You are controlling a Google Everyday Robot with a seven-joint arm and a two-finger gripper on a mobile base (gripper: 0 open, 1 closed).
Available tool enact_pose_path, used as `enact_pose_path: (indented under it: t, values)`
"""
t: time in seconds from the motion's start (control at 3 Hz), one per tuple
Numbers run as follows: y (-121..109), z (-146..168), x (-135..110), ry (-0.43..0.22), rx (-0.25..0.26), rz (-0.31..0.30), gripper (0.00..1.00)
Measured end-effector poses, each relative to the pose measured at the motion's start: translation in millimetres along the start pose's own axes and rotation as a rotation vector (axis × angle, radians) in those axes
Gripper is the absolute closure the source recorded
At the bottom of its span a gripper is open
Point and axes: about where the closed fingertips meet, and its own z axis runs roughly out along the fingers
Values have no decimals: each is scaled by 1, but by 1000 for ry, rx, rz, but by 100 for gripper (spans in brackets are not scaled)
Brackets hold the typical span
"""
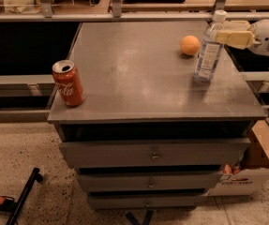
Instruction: Place blue plastic bottle upright
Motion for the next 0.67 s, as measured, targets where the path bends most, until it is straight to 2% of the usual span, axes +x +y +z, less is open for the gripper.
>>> enact_pose_path:
  t: [0.33, 0.67]
  values:
    - [0, 4, 0, -1, -5, 1, 17]
    - [0, 8, 0, -1, -10, 2, 0]
